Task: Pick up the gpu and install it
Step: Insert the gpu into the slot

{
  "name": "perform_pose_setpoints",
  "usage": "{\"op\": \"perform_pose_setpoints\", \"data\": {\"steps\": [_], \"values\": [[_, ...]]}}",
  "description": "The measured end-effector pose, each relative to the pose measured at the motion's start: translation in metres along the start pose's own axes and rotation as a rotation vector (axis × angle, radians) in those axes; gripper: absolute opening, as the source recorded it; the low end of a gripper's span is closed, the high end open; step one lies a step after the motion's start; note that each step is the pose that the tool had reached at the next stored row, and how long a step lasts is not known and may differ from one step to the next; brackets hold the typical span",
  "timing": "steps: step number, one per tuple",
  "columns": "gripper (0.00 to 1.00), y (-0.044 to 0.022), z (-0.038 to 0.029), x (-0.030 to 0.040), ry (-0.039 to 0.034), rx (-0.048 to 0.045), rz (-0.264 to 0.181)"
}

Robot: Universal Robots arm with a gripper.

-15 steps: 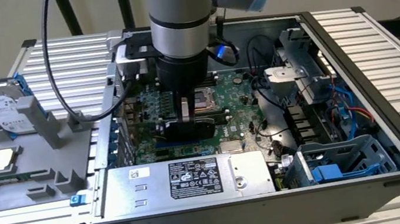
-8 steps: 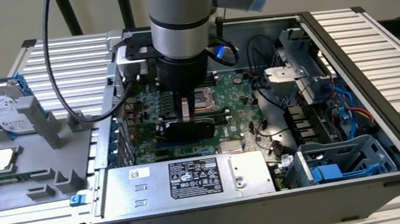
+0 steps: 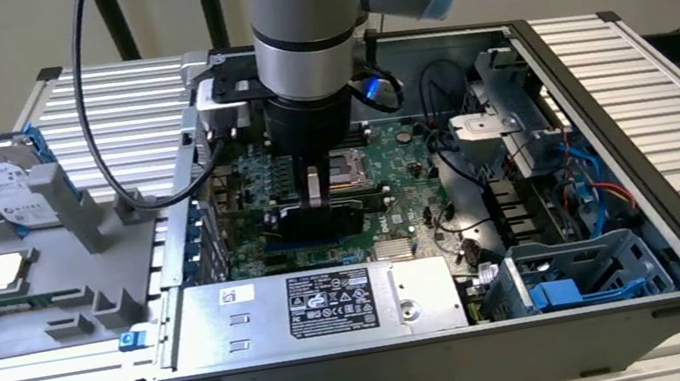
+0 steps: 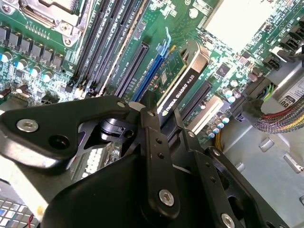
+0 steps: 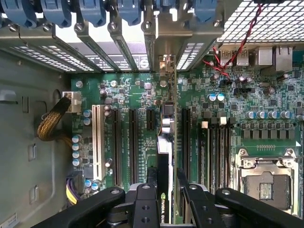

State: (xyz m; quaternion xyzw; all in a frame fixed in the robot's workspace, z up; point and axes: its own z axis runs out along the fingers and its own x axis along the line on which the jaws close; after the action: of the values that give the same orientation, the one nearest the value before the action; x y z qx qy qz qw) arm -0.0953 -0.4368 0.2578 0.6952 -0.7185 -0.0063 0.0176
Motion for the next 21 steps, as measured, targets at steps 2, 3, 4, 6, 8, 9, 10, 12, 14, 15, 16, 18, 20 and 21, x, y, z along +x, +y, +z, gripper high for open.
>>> {"op": "perform_pose_setpoints", "data": {"steps": [2, 3, 4, 6, 8, 9, 10, 12, 14, 15, 16, 18, 20, 21], "values": [[0.0, 0.0, 0.0001, 0.0, -0.0001, 0.0001, 0.0], [0.0, 0.0001, 0.0001, 0.0, -0.0002, 0.0001, 0.0], [0.0, 0.0001, 0.0001, 0.0, -0.0002, 0.0001, 0.0], [0.0, 0.0001, -0.001, 0.0, -0.0009, 0.0003, 0.0], [0.0, 0.0001, -0.0017, -0.0001, -0.0006, -0.0001, 0.0], [0.0, 0.0001, -0.002, -0.0002, -0.0003, -0.0002, 0.0], [0.0, 0.0001, -0.002, -0.0001, -0.0002, -0.0003, 0.0], [0.0, 0.0002, -0.0019, -0.0002, -0.0002, -0.0003, 0.0], [0.0, 0.0002, -0.0013, -0.0006, -0.0002, -0.0003, 0.0], [0.0, 0.0002, -0.0013, -0.0009, -0.0001, -0.0003, 0.0], [0.0, 0.0002, -0.0012, -0.001, -0.0001, -0.0003, 0.0], [0.0, 0.0002, -0.0011, -0.0019, 0.0, -0.0003, 0.0], [0.0, 0.0002, 0.0001, -0.002, -0.0002, -0.0002, 0.0], [0.0, 0.0001, 0.0009, -0.002, -0.0002, -0.0002, 0.0]]}}
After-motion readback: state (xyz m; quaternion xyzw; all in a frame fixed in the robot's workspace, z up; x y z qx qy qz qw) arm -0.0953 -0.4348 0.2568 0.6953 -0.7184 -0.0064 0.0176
